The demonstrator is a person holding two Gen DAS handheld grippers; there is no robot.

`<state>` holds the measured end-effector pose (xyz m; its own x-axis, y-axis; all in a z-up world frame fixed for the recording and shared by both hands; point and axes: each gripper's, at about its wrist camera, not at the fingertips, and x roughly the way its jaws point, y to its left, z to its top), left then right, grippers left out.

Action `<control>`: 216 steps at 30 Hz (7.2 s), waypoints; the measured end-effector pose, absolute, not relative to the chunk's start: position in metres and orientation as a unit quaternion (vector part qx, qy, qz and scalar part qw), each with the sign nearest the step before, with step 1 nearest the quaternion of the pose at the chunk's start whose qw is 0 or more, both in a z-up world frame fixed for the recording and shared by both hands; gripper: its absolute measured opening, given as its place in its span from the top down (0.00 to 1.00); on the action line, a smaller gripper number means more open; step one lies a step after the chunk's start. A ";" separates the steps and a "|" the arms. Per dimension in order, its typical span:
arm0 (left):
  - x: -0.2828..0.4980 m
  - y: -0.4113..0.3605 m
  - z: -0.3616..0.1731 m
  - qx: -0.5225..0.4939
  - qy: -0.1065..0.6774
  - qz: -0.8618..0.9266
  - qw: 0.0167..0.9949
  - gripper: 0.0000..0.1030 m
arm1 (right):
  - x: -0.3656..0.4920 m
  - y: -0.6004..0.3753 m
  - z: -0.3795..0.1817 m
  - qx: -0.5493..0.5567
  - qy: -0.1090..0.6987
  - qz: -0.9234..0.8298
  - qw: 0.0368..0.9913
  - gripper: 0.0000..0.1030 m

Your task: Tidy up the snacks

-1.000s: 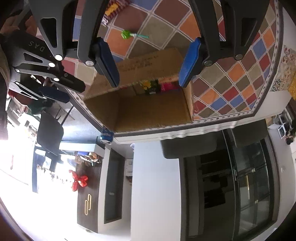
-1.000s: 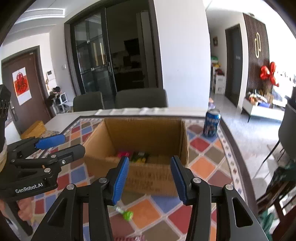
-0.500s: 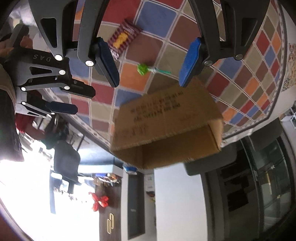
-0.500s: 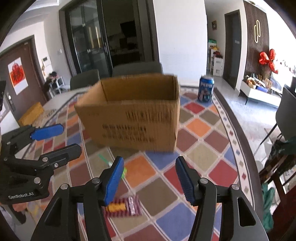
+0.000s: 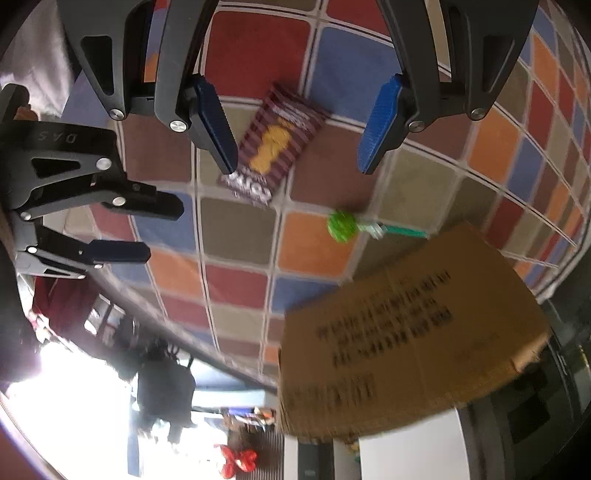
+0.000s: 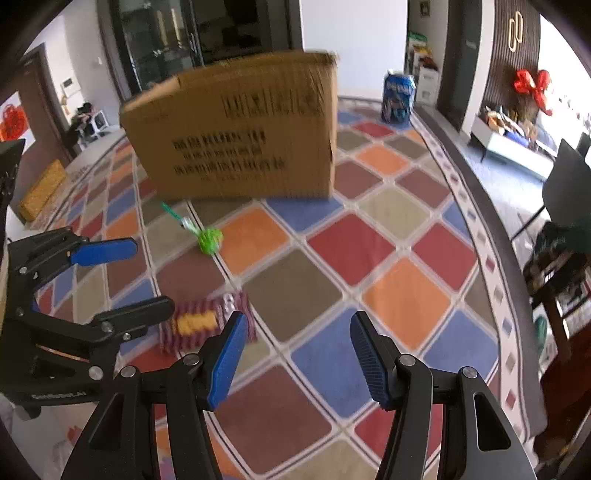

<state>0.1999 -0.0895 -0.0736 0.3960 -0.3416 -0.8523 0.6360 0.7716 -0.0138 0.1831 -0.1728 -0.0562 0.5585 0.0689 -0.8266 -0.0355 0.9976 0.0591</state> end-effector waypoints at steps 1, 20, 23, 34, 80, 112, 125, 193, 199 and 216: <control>0.199 -0.091 -0.078 0.163 0.467 -0.303 0.815 0.35 | 0.182 -0.173 -0.061 0.019 0.476 0.028 0.879 0.43; 0.202 -0.106 -0.111 0.186 0.479 -0.326 0.794 0.50 | 0.176 -0.176 -0.084 0.020 0.510 0.013 0.860 0.43; 0.202 -0.103 -0.110 0.179 0.474 -0.319 0.801 0.60 | 0.176 -0.177 -0.085 0.028 0.512 0.017 0.859 0.43; 0.198 -0.080 -0.097 0.106 0.477 -0.290 0.823 0.63 | 0.179 -0.168 -0.085 0.035 0.510 0.040 0.858 0.43; 0.250 0.006 -0.082 -0.014 0.469 -0.079 0.880 0.63 | 0.289 -0.081 -0.094 -0.012 0.485 0.140 0.863 0.74; 0.217 -0.009 0.029 -0.021 0.345 -0.123 0.930 0.63 | 0.231 -0.128 0.024 0.054 0.340 0.125 0.930 0.74; 0.231 -0.017 0.068 -0.008 0.300 -0.128 0.945 0.63 | 0.232 -0.133 0.068 0.058 0.283 0.119 0.950 0.74; 0.197 -0.014 0.088 0.032 0.258 -0.077 0.962 0.15 | 0.194 -0.152 0.098 0.004 0.239 0.017 0.971 0.23; 0.168 -0.012 0.088 0.033 0.246 -0.072 0.966 0.09 | 0.164 -0.151 0.094 0.003 0.235 0.017 0.972 0.20; 0.110 -0.006 0.105 0.033 0.210 -0.075 0.974 0.01 | 0.102 -0.146 0.103 0.009 0.223 0.016 0.975 0.18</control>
<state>0.1102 -0.0065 0.1048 0.9005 -0.1327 -0.4141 0.1609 0.9864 0.0336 0.1024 -0.1464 0.1028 0.9002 0.0344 -0.4342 -0.0261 0.9993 0.0250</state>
